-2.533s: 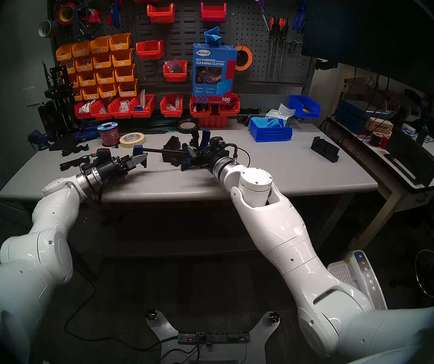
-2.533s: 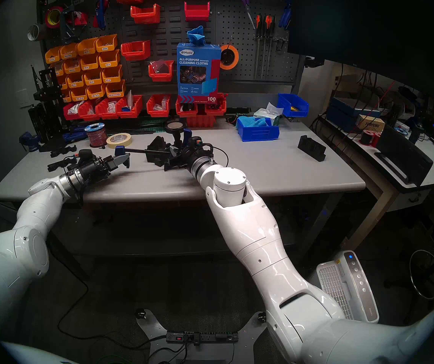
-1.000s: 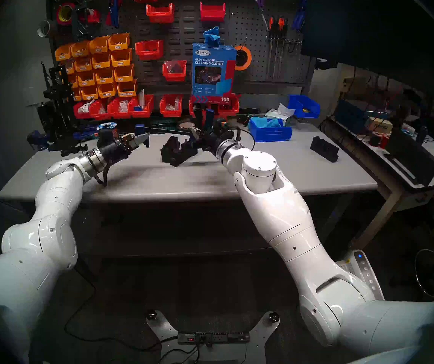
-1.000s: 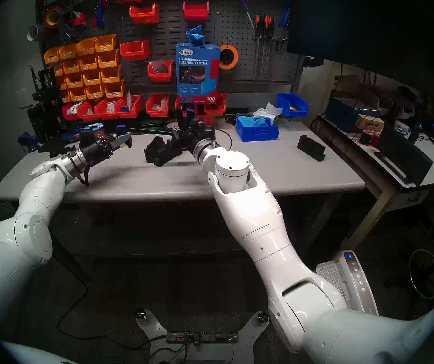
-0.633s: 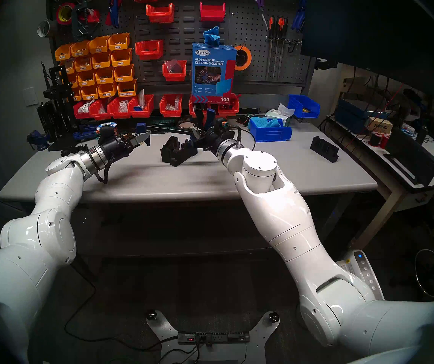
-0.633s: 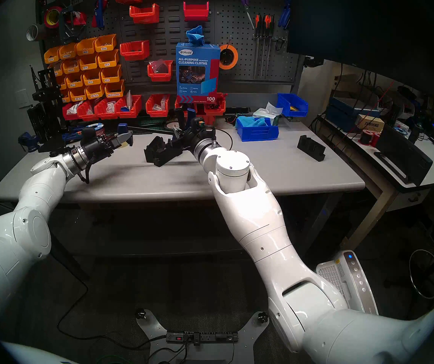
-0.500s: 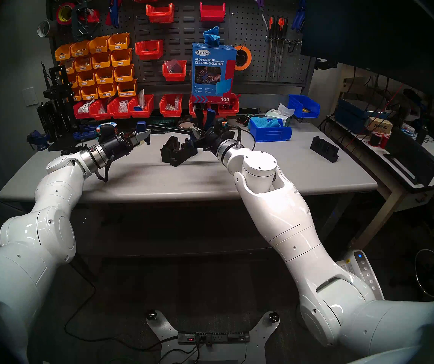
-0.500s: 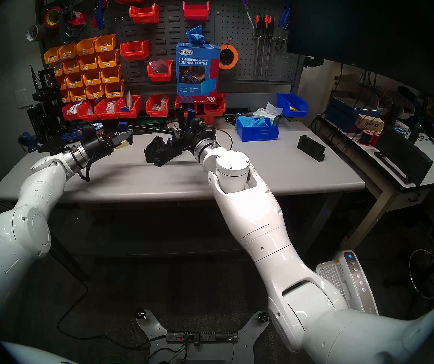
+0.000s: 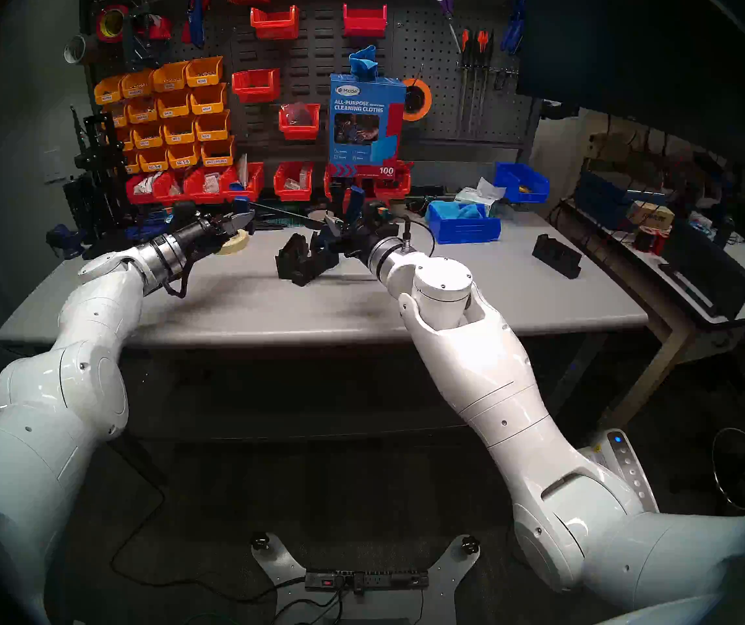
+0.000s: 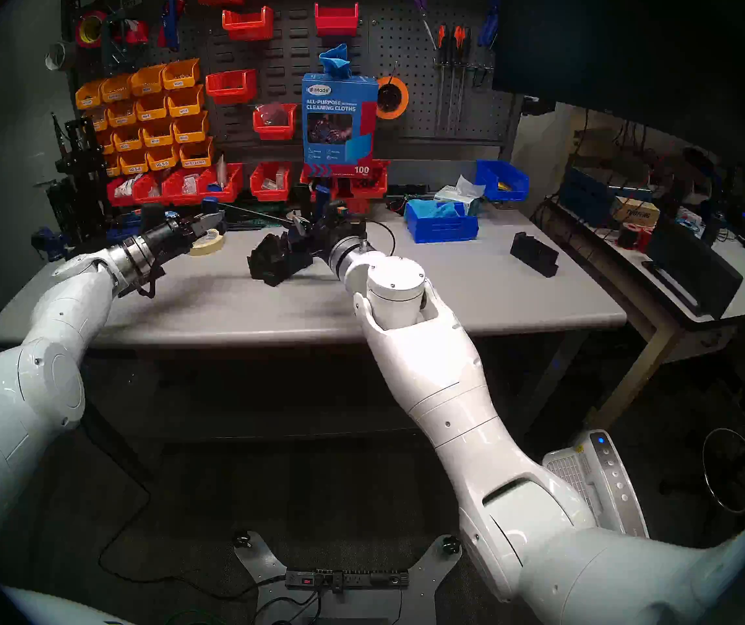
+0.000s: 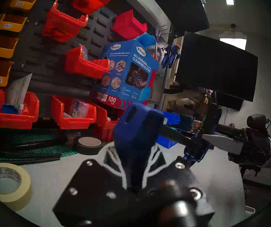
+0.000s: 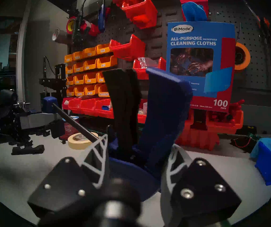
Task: Clamp the two 3D printed pieces together with the clamp
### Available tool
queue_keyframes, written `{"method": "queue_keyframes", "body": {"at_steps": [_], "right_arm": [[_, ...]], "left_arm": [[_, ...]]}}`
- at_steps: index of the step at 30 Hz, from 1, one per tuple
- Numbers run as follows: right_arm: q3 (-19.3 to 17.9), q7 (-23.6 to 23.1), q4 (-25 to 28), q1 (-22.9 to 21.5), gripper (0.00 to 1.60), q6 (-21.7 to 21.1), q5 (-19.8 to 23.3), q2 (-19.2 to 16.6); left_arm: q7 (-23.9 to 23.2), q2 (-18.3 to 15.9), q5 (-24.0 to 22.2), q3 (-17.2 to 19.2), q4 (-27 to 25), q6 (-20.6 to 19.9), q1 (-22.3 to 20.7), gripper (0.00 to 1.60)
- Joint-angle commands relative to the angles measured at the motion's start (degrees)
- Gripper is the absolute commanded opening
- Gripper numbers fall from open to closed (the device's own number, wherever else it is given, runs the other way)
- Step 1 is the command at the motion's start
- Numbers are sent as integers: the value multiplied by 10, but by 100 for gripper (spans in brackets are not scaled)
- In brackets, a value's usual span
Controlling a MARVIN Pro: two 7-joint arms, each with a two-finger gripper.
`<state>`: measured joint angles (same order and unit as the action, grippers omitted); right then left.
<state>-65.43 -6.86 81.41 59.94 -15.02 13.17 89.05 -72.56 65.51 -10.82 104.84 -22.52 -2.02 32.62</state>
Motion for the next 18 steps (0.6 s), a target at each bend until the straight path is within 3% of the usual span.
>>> {"method": "queue_keyframes", "body": {"at_steps": [1,18], "right_arm": [[17,-9,16,-26,0,3,-5,18],[15,-5,19,-25,0,1,-14,12]], "left_arm": [[-6,14,-6,-2,6,0,-57,0],[-8,10,-4,-8,41,7,-71,0]]}}
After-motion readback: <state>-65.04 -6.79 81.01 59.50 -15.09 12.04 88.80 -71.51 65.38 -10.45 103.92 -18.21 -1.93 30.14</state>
